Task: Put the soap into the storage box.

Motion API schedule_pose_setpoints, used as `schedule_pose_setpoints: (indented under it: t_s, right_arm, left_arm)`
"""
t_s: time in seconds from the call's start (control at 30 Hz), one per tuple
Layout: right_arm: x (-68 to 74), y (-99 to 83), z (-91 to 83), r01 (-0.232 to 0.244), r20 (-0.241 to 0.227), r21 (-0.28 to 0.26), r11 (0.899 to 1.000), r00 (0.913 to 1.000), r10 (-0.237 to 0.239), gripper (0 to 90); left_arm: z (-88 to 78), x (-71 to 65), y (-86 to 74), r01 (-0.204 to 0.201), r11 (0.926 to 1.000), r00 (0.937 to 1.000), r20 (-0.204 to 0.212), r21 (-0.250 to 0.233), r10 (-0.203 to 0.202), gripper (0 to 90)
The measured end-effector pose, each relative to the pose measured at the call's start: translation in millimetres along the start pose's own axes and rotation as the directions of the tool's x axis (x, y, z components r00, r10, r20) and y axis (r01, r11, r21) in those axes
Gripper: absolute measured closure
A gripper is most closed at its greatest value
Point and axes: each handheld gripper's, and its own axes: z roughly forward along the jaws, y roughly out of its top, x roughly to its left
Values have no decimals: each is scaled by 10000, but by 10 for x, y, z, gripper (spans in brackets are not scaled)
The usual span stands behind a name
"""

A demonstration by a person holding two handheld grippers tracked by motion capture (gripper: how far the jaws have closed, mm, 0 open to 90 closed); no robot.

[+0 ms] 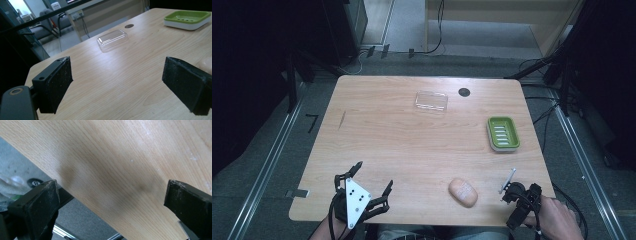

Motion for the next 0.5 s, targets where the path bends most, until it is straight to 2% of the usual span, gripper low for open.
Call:
schedule_pose_setpoints:
  t_s: [0.23,0.27,0.5]
  right_arm:
    - [-7,-40,-55,-231,59,-202,9995,9997,232,1]
    - [-7,-35,-62,-210,78,-178,9996,9997,212,1]
    - [12,25,-69,-198,3,-191,9996,9998,198,1]
  left_arm:
    - [6,-7,7,-31,10000,10000,79,-7,31,99]
    - [0,0,8,90,10000,10000,31,-33,-90,99]
    - [9,-5,9,111,9999,9999,40,-32,-111,99]
